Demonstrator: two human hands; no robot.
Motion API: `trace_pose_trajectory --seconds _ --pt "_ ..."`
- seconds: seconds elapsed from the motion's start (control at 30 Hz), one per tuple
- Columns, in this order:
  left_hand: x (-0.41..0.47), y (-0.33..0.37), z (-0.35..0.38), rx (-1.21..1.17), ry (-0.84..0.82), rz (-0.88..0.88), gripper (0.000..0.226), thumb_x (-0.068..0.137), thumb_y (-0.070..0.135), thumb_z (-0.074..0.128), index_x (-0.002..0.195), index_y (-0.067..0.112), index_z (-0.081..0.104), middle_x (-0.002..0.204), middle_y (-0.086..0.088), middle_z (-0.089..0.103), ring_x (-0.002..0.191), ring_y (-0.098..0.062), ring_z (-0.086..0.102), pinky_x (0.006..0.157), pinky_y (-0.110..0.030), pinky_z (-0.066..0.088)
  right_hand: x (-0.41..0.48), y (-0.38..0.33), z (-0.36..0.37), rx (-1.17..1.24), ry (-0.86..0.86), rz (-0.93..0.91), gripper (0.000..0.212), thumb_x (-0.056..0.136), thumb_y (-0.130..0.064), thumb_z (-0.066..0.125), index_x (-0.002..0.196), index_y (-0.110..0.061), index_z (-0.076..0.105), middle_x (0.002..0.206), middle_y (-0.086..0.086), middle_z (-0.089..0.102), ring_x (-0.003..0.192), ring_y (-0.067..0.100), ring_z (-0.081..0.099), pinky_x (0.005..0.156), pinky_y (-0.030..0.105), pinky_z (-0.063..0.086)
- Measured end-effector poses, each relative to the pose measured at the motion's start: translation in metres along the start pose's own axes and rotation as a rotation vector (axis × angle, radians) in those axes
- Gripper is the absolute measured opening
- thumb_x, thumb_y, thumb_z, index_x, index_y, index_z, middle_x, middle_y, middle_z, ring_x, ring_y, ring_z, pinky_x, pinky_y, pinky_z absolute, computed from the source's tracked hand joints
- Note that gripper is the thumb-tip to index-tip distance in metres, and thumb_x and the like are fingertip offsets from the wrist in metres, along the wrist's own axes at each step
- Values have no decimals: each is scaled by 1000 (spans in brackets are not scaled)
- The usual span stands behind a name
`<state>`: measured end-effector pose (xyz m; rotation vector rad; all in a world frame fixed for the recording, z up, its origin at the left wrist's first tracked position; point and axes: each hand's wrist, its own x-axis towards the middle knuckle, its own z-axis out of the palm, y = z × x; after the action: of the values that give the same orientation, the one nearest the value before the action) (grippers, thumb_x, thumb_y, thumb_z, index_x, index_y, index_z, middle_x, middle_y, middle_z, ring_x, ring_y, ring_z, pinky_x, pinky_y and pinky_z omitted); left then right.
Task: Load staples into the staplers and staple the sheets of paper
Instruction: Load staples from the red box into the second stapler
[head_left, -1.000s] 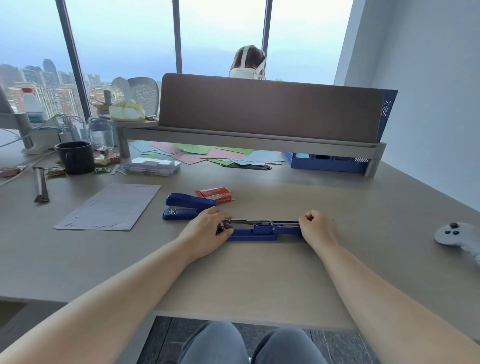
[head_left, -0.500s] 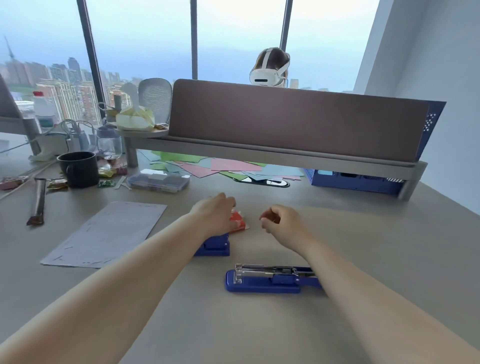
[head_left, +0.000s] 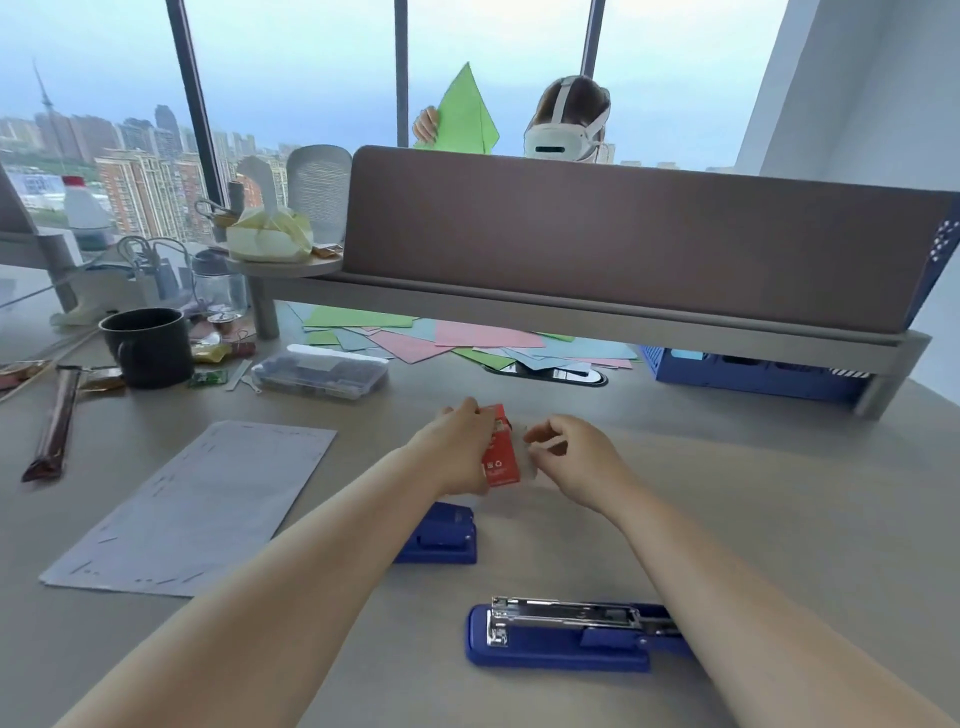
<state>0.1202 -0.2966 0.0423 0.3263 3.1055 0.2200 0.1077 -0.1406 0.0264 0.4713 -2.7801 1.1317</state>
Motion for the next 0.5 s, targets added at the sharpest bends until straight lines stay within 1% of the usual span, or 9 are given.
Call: trace_pose_trajectory --seconds 0.07,0.1,0.17,0.23,0.33,0.43,0.5 --pt "-6 1 2 -94 143 21 69 71 21 71 129 11 37 127 -9 38 114 -28 41 91 -39 47 -5 -4 -4 37 92 -51 9 84 -18 60 93 -17 62 100 -1 55 77 14 57 59 12 39" --pt "-9 2 4 -151 205 35 70 70 20 71 131 12 35 129 -8 36 117 -27 39 93 -39 46 -8 -7 -7 66 122 -82 8 84 -18 61 92 -17 62 98 -3 56 73 11 58 58 8 40" --pt "-14 6 6 -275 309 71 73 70 17 71 132 15 33 131 -7 34 122 -25 36 96 -37 43 -14 -13 -12 108 170 -140 8 84 -14 62 91 -16 64 88 -10 59 66 1 58 53 3 42" --pt "-18 10 7 -358 371 101 73 69 15 71 131 19 32 130 -5 33 122 -22 35 93 -31 39 -18 -17 -16 119 227 -179 12 83 -5 60 87 -14 66 77 -17 59 63 -4 57 53 -1 41" --pt "-22 16 7 -391 416 75 74 68 13 71 130 22 30 129 -4 31 120 -22 34 87 -27 38 -20 -20 -18 124 283 -205 19 82 0 58 85 -14 69 71 -24 57 63 -11 57 55 0 40" --pt "-25 21 7 -471 475 77 76 66 14 72 129 21 31 127 -4 32 118 -23 38 88 -30 41 -22 -23 -22 144 322 -224 17 83 -3 60 85 -15 72 71 -17 61 63 -12 56 56 1 41" --pt "-27 23 6 -534 508 97 74 65 17 76 127 18 35 124 -5 35 114 -21 41 86 -29 42 -25 -27 -26 150 340 -240 15 83 -6 62 85 -15 73 72 -14 63 61 -12 57 56 0 41"
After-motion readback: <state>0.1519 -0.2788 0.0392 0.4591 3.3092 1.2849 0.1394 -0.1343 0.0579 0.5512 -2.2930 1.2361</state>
